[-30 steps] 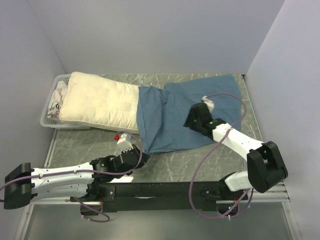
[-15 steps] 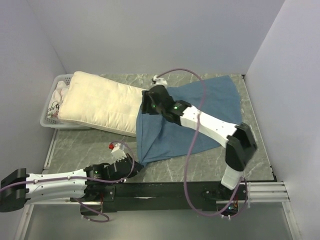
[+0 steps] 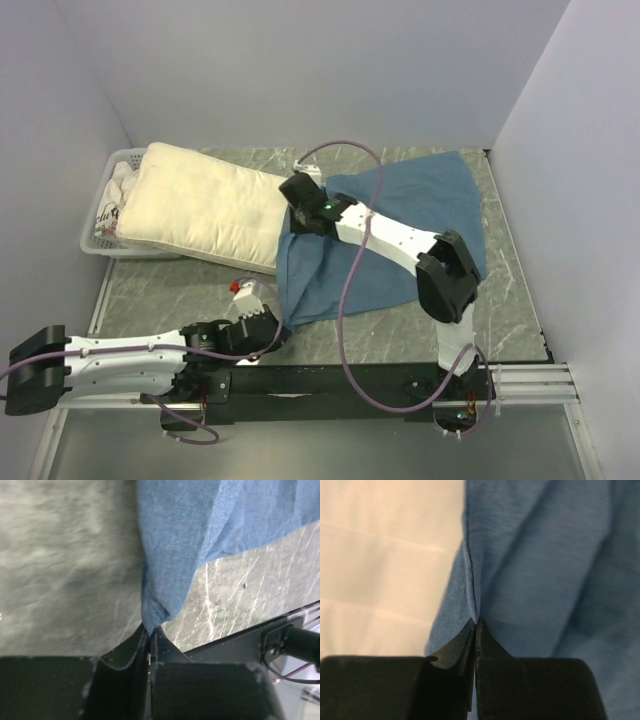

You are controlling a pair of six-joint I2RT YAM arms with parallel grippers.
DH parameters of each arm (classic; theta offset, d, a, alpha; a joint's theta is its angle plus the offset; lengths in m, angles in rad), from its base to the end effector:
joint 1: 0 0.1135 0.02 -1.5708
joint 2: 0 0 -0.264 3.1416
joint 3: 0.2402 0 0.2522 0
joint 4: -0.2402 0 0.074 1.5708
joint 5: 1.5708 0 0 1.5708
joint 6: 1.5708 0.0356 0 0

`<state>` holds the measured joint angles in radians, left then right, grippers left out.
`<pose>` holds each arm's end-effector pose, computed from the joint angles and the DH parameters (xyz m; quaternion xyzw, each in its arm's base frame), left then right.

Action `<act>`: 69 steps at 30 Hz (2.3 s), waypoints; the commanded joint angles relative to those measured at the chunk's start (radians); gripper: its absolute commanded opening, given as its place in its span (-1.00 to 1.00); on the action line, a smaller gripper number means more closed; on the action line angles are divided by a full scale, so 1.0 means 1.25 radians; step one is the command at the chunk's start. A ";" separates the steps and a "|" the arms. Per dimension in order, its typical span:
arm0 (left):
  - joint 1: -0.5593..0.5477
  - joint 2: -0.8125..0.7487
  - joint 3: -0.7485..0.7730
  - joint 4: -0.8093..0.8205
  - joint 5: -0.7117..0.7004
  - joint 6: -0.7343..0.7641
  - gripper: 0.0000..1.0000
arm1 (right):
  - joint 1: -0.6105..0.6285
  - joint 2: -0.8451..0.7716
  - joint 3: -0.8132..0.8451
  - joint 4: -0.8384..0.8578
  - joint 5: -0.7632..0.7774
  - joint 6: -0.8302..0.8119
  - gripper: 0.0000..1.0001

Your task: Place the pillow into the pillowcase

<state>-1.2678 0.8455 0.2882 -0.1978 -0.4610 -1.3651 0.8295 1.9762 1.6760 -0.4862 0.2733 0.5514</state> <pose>0.0633 -0.1495 0.1598 -0.1340 0.8882 -0.3210 0.3001 0.3125 0.3272 0.2643 -0.0753 0.9138 0.1441 0.3721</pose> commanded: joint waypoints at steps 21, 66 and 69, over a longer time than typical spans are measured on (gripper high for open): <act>-0.047 0.567 0.363 0.264 0.190 0.224 -0.91 | -0.300 -0.133 -0.458 0.132 -0.050 0.019 -1.00; 0.250 0.471 0.603 -0.080 0.180 0.530 0.03 | -0.260 -0.420 -0.554 0.115 -0.178 -0.095 -1.00; 0.252 0.572 0.660 -0.075 0.192 0.558 -0.09 | -0.261 -0.426 -0.568 0.123 -0.184 -0.099 -1.00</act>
<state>-0.9565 1.4536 1.0126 -0.3157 -0.2878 -0.7704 0.4965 1.4639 0.9646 -0.3462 0.0433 0.4541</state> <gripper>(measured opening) 0.476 0.007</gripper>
